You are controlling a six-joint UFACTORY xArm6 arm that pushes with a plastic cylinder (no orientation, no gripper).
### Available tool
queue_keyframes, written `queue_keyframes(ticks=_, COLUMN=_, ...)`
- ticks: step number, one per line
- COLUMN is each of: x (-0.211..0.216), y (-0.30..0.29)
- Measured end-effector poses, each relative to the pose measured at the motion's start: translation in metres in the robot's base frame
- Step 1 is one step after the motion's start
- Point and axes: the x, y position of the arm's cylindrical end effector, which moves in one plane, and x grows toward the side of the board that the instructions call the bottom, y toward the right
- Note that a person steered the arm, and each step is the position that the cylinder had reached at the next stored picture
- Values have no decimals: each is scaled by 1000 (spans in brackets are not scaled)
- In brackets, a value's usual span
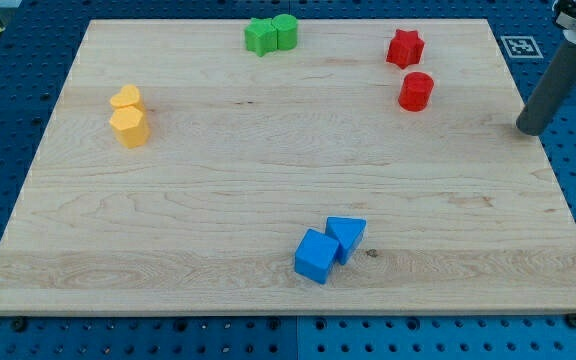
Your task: Slide the red circle towards the center
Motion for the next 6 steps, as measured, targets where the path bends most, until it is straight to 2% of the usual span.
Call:
queue_keyframes(ticks=2, x=-84, y=-2)
queue_keyframes(ticks=3, x=-85, y=-26)
queue_keyframes(ticks=5, x=-85, y=-109)
queue_keyframes(ticks=6, x=-85, y=-126)
